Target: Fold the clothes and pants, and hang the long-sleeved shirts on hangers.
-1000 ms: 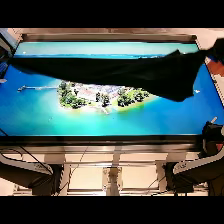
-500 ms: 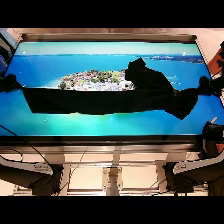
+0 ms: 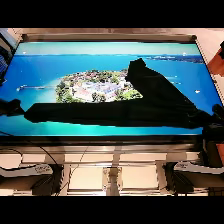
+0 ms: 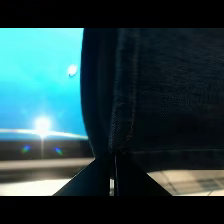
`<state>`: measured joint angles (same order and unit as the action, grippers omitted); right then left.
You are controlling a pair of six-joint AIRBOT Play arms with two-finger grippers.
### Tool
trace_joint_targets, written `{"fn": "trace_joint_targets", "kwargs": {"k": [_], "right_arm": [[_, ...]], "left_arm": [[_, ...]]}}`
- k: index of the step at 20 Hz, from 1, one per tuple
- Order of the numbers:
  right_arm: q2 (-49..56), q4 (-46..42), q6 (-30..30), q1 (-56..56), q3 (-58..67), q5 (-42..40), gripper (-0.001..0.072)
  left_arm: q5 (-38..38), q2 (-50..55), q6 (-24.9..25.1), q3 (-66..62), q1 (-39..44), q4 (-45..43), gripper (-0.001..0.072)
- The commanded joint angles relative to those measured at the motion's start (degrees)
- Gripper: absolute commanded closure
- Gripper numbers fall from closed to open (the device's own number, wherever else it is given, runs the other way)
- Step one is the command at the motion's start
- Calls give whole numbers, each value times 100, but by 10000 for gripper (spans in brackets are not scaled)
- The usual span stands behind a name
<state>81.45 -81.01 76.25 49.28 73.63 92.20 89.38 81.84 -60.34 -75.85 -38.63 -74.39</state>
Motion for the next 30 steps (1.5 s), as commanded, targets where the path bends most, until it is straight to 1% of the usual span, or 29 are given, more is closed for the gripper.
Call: {"fn": "trace_joint_targets", "kwargs": {"k": [1, 3, 8, 12, 13, 14, 15, 16, 17, 18, 19, 20, 21, 23, 24, 26, 27, 28, 30], "right_arm": [[-192, 22, -105, 557, -485, -98, 688], [-192, -7, -181, 586, -542, -146, 688], [-192, -214, -247, 586, -859, -232, 687], [-188, -514, -247, 588, -933, -197, 682], [-188, -520, -247, 586, -933, -201, 662], [-188, -520, -247, 586, -927, -201, 570], [-188, -520, -247, 586, -898, -197, 454], [-188, -516, -243, 586, -833, -188, 353], [-188, -514, -238, 586, -737, -188, 287], [-188, -514, -203, 586, -608, -184, 252], [-188, -490, -120, 586, -420, -188, 237], [-188, -385, 9, 586, -192, -221, 229], [-188, -92, 138, 581, 46, -280, 229], [-188, 896, 85, 514, 413, -420, 229], [-188, 1333, -17, 391, 568, -498, 230], [-188, 1733, -155, -52, 804, -675, 230], [-186, 1836, -251, -400, 868, -820, 230], [-186, 1886, -299, -807, 883, -1027, 230], [-153, 1873, -557, -1884, 881, -1718, 230]], "left_arm": [[-37, -212, 273, 540, -146, -103, 690], [-31, -221, 297, 756, -131, -105, 689], [4, -223, 599, 1705, -131, -107, 688], [120, -251, 664, 1860, -131, -105, 682], [131, -291, 682, 1849, -133, -107, 674], [131, -343, 682, 1821, -133, -107, 673], [133, -393, 678, 1740, -133, -105, 575], [157, -448, 678, 1624, -133, -101, 497], [190, -514, 673, 1453, -114, -57, 462], [232, -586, 654, 1250, -103, -7, 460], [240, -667, 601, 999, -61, 120, 460], [201, -737, 538, 758, -28, 402, 418], [87, -796, 487, 514, 11, 931, 361], [-251, -848, 400, 59, 249, 2050, 361], [-424, -848, 363, -162, 455, 2391, 361], [-857, -848, 236, -544, 1073, 2494, 359], [-1102, -848, 184, -664, 1456, 2498, 345], [-1360, -848, 105, -726, 1812, 2498, 345], [-2020, -826, -138, -732, 2568, 2494, 345]]}}
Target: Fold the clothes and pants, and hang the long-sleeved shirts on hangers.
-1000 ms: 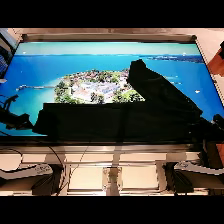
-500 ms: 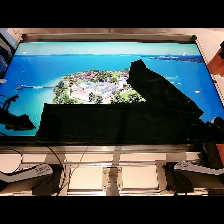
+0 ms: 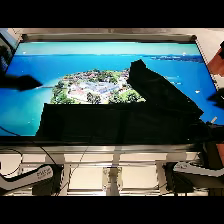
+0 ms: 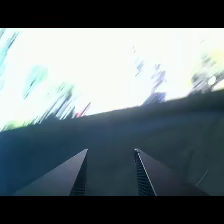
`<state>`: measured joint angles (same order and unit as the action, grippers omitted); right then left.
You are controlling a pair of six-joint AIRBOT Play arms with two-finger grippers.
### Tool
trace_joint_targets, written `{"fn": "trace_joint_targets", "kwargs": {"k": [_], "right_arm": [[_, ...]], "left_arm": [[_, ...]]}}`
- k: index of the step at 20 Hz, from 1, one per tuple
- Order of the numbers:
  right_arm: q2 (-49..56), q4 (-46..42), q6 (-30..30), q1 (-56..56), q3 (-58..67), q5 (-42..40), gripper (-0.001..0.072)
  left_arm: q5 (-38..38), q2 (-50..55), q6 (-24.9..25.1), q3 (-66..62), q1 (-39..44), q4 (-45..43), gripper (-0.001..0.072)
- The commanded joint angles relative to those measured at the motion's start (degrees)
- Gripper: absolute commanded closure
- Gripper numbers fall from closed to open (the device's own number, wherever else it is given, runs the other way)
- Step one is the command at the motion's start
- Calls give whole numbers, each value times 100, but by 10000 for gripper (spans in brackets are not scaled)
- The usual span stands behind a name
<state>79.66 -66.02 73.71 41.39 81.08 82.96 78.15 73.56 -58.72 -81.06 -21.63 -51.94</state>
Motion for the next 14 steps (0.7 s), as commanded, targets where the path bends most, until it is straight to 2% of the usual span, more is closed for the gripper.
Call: {"fn": "trace_joint_targets", "kwargs": {"k": [1, 4, 7, 10, 11, 14], "right_arm": [[66, 291, -444, -1746, 136, -1294, 230], [345, -837, -579, -3790, 142, -2933, 230], [949, -2662, -590, -5521, 216, -4100, 232], [1904, -3449, -538, -6341, 671, -4072, 233], [2205, -3654, -356, -6448, 874, -4024, 233], [2870, -3731, -227, -6505, 1506, -3960, 233]], "left_arm": [[-1211, 35, -509, -212, 1222, 249, 345], [-1731, 177, -973, -212, 1928, 251, 345], [-1676, 267, -1001, -210, 2129, 249, 344], [-1471, 269, -1036, -212, 2098, 251, 344], [-1381, 267, -1036, -212, 2092, 249, 344], [-1202, 269, -1034, -210, 2092, 249, 344]]}}
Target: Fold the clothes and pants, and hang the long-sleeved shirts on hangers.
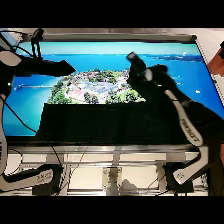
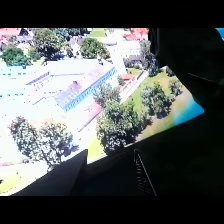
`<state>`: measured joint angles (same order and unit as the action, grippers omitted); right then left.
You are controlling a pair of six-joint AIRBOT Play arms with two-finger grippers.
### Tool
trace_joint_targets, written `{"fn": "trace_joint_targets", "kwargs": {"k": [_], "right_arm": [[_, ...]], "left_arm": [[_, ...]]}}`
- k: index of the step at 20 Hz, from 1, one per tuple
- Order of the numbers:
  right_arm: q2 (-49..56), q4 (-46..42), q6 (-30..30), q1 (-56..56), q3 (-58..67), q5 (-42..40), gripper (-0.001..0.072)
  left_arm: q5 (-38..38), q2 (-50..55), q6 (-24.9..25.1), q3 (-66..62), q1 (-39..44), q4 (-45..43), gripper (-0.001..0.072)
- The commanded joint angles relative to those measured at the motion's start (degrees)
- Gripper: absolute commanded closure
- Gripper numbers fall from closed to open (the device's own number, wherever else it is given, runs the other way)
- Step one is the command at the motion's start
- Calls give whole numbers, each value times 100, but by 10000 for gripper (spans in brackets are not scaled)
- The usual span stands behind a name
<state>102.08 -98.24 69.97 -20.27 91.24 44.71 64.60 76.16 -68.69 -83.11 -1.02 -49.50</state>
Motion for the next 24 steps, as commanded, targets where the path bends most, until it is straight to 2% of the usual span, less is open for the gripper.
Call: {"fn": "trace_joint_targets", "kwargs": {"k": [1, 8, 12, 16, 18, 19, 21, 23, 24], "right_arm": [[732, -501, 151, -339, 640, -90, 233], [807, -511, 136, -328, 726, 302, 234], [881, -728, 160, -328, 728, 345, 270], [1182, -892, 422, -256, 741, 415, 271], [1279, -977, 459, -245, 782, 382, 336], [1311, -1008, 514, -245, 846, 365, 339], [1342, -1084, 605, -245, 1029, 271, 534], [1346, -1113, 610, -245, 1333, 271, 686], [1346, -1117, 627, -245, 1508, 289, 686]], "left_arm": [[157, 9, -35, -4, 28, 2, 344], [168, 175, -35, 0, 24, -17, 344], [173, 361, -35, 2, 24, -15, 344], [321, 402, -26, 7, 24, -17, 344], [385, 404, 68, 7, 24, -17, 344], [380, 404, 72, 7, 22, -17, 344], [380, 404, 72, 7, 22, -17, 344], [382, 404, 72, 7, 22, -17, 344], [382, 404, 70, 7, 22, -17, 344]]}}
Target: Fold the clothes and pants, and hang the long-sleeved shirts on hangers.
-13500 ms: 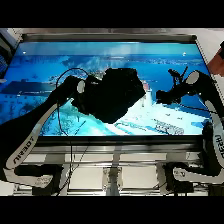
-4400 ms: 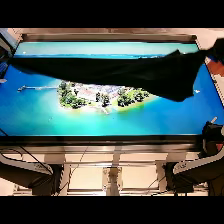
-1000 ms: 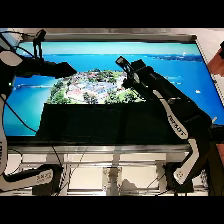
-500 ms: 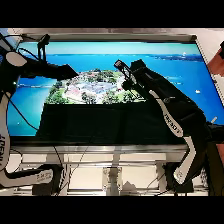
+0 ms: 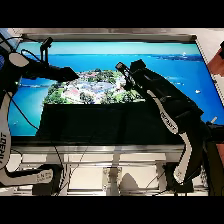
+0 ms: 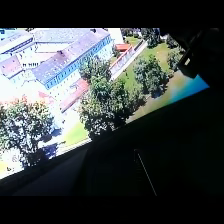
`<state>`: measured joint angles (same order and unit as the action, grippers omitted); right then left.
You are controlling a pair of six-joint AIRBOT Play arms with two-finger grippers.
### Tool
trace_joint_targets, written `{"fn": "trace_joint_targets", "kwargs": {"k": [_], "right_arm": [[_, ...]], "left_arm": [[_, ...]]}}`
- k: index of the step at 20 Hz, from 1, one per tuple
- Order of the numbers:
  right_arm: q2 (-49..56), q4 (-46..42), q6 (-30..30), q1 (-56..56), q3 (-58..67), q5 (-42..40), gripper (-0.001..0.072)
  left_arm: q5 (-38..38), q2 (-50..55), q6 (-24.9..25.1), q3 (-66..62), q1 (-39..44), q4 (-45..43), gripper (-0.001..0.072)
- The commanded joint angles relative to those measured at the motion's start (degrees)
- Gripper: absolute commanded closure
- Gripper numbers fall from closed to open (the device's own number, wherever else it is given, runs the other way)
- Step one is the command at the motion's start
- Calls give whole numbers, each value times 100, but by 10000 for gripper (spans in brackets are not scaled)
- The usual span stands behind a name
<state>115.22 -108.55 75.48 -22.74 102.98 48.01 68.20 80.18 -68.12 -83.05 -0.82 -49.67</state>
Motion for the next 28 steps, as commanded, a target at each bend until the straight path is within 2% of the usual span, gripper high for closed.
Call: {"fn": "trace_joint_targets", "kwargs": {"k": [1, 3, 4, 5, 8, 9, 13, 16, 19, 23, 26, 28], "right_arm": [[33, -105, 140, 2, 492, 7, 686], [26, 55, 203, -4, 876, 275, 687], [20, 455, 173, -31, 1152, 509, 687], [0, 1117, -28, -70, 1517, 767, 687], [-540, 3239, -1119, -326, 2020, 1139, 687], [-909, 3545, -1368, -433, 1998, 1178, 687], [-2332, 3279, -1554, -389, 1923, 1331, 687], [-2889, 3075, -1102, 125, 1381, 1475, 687], [-2686, 3316, -1019, 396, 887, 1799, 686], [-1867, 3311, -787, 378, 798, 1558, 686], [-1316, 3318, -693, 372, 798, 1410, 685], [-1128, 3318, -693, 372, 796, 1405, 682]], "left_arm": [[22, 2, 13, 0, 2, 0, 344], [22, 2, 13, 0, 2, 2, 344], [20, 4, 13, 0, 2, 2, 344], [15, 7, 13, 0, 2, 2, 344], [20, 39, -9, 0, 2, 4, 344], [17, 46, -9, 0, 2, 4, 344], [15, 46, -11, 0, 2, 4, 344], [-9, 101, -295, 0, 9, 4, 344], [-2, 304, -509, 0, 11, 2, 344], [179, 516, -542, 0, 11, -57, 344], [1021, 485, -479, 0, 4, -1021, 344], [1895, 483, -127, 0, 70, -1886, 344]]}}
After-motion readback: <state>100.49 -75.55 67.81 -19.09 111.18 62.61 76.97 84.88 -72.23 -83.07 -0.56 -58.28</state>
